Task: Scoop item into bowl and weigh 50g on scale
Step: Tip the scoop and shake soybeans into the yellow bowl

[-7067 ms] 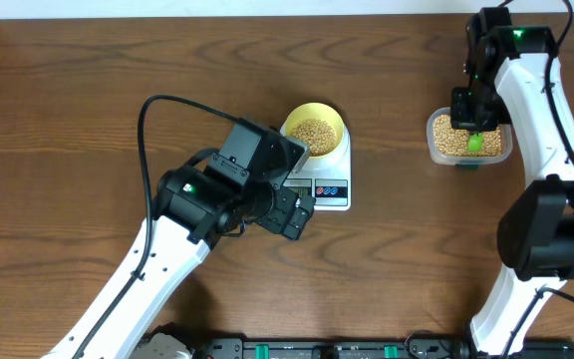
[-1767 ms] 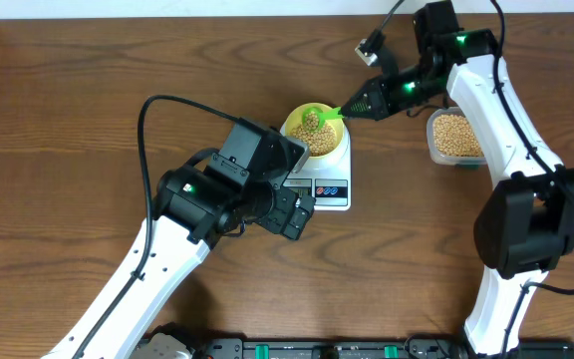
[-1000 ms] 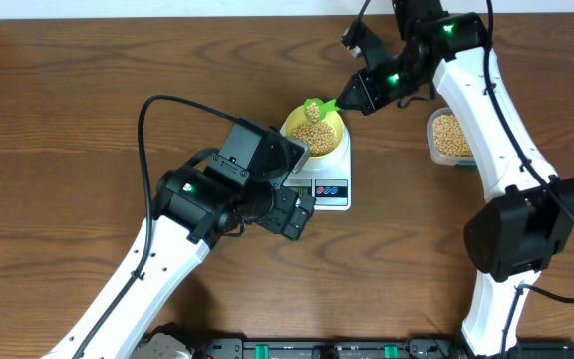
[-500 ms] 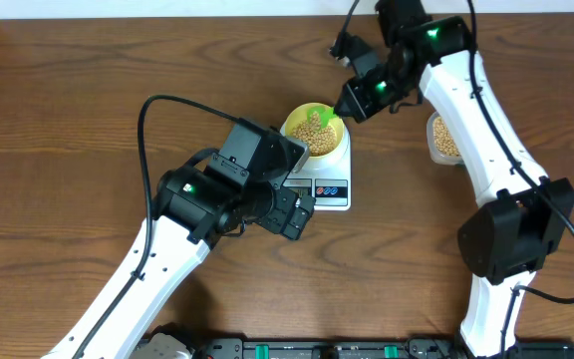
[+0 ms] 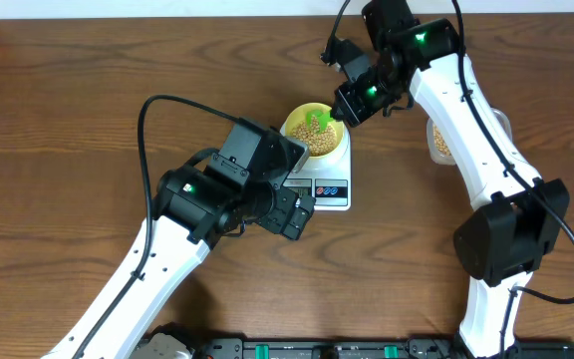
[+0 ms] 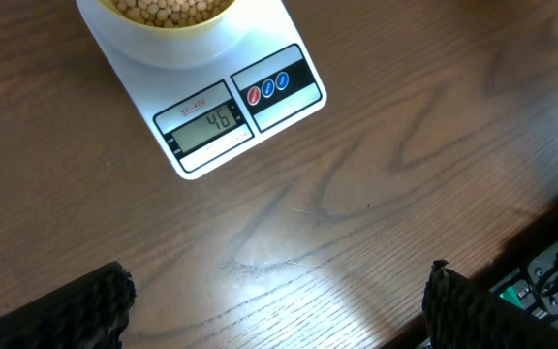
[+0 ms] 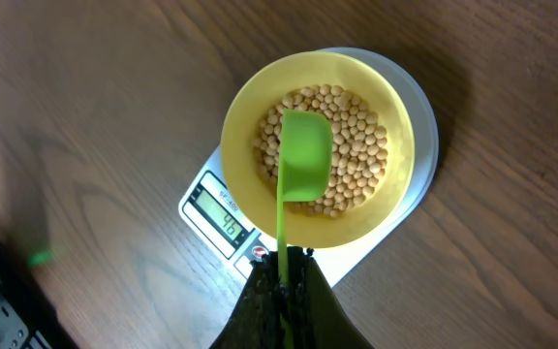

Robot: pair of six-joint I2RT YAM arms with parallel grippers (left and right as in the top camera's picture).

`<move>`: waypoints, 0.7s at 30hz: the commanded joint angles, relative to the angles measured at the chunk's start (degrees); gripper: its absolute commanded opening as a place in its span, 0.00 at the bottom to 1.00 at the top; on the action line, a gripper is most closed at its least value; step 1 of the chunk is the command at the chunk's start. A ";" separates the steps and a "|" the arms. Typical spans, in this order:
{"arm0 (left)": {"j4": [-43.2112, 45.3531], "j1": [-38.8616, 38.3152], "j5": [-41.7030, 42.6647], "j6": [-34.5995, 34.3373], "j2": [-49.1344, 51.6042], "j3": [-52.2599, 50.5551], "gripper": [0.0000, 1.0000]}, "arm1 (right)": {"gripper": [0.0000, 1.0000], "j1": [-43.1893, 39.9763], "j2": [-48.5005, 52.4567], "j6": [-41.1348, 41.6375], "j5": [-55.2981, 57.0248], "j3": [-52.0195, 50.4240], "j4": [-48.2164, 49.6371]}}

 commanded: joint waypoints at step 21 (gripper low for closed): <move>0.04 0.24 0.48 -0.07 -0.09 -0.11 0.98 | 0.01 0.28 -0.07 -1.38 3.17 1.22 0.07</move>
